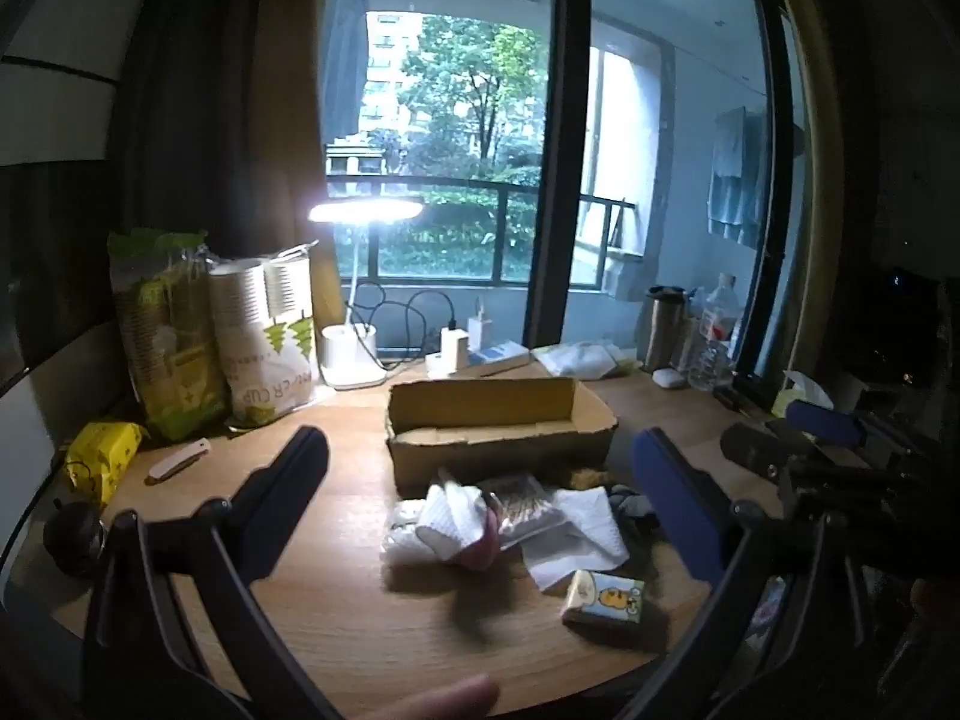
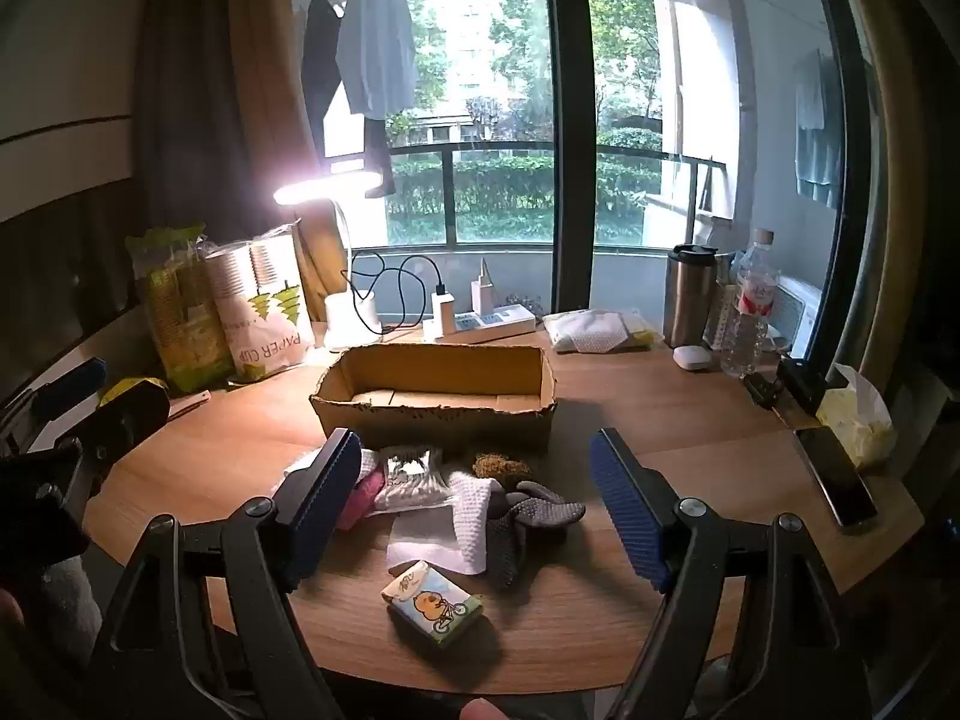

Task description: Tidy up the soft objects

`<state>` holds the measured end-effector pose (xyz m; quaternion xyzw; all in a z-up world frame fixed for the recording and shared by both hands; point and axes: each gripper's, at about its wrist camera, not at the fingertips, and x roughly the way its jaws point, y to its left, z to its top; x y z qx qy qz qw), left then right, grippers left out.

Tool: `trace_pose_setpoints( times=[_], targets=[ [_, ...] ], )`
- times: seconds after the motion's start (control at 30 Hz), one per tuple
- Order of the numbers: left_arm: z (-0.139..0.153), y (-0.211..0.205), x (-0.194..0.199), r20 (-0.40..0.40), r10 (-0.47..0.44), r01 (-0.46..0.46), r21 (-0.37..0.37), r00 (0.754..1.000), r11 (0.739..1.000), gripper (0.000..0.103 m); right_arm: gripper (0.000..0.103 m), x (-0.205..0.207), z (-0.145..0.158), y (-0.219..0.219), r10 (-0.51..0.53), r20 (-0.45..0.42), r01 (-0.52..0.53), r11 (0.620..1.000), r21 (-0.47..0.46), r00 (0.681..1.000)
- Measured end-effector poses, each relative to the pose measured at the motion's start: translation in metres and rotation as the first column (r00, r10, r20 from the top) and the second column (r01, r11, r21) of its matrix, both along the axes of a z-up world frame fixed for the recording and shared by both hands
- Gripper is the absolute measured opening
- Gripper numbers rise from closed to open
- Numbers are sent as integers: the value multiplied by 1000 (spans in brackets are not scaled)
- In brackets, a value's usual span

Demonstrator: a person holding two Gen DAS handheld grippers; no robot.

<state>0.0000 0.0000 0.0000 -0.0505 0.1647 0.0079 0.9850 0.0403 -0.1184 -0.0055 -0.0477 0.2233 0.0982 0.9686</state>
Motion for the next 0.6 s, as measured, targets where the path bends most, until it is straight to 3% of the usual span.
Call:
trace_pose_setpoints(
  times=[0.13,0.6],
  targets=[
    [-1,-10,-2,-16,-18,19,21,1000,1000,102,81,0,0,0,-1,0,1,1000,-1,1000],
    [1,-1,-8,-20,-56,55,-26,998,998,102,81,-4,2,2,5,2,-5,1000,-3,1000]
  ],
)
